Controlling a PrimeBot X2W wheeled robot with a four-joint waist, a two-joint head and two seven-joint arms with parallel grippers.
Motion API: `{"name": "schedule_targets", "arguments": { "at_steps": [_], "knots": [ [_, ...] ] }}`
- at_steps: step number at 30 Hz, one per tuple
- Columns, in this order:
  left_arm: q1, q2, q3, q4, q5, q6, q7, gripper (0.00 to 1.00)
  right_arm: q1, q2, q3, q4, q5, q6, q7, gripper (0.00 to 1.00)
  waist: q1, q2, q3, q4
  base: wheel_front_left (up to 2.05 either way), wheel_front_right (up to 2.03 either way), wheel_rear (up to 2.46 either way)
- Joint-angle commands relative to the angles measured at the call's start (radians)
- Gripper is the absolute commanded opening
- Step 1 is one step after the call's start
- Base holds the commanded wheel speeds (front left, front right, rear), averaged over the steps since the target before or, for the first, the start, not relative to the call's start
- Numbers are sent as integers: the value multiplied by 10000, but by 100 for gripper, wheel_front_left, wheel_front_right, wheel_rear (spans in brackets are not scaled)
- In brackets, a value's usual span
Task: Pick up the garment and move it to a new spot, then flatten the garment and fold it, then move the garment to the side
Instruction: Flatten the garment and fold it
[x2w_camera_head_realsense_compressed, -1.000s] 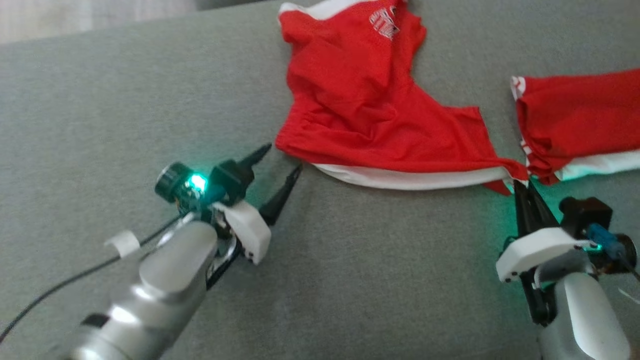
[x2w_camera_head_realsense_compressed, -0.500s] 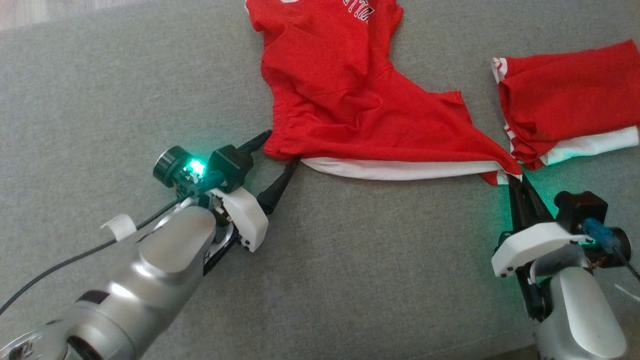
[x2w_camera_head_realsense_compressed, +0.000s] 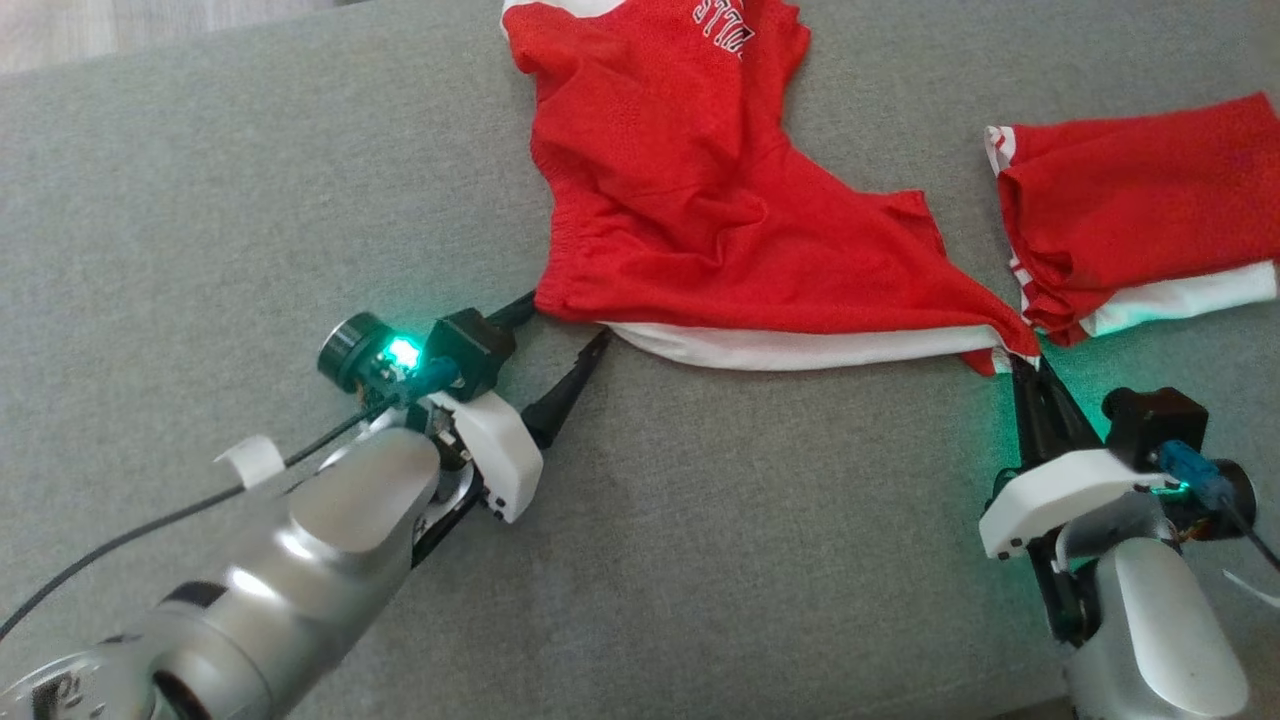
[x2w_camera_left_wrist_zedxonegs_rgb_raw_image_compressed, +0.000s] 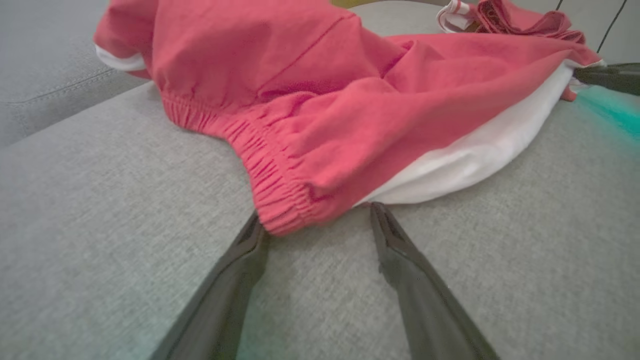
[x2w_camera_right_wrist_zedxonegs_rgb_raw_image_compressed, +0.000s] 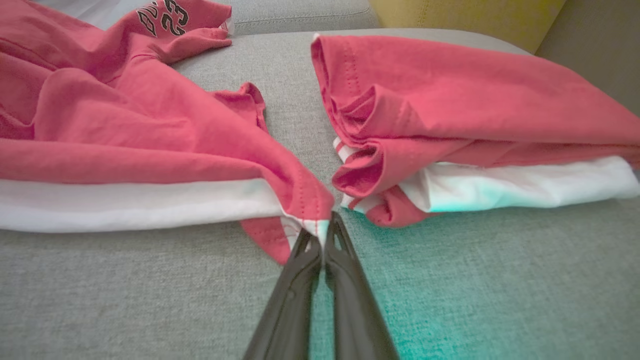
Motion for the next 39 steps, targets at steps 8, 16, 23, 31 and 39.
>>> {"name": "schedule_targets", "arguments": {
  "at_steps": [8,16,23,31,39],
  "knots": [
    [-817,218,-172,-331,-101,18,-117,100,-247,-64,295,-251,46,-7,-105,0,1,0,106,-109,0,0,0],
    [-897,315,-286,-681,-29,18,-123,0,-316,-64,306,-204,88,-7,-138,0,1,0,135,-110,0,0,0],
    [-804,533,-310,-1113,-27,17,-124,0,-360,-64,156,-123,-9,-7,-215,0,1,0,-69,76,0,0,0],
    [-466,1014,-311,-1343,-8,17,-125,0,-736,-65,94,-535,-513,-7,-190,0,1,0,-929,592,0,0,0],
    [-1107,1930,-330,-2085,18,17,855,0,-2149,-979,992,-1312,-248,-7,738,0,1,0,-2043,1301,0,0,0]
  ]
}}
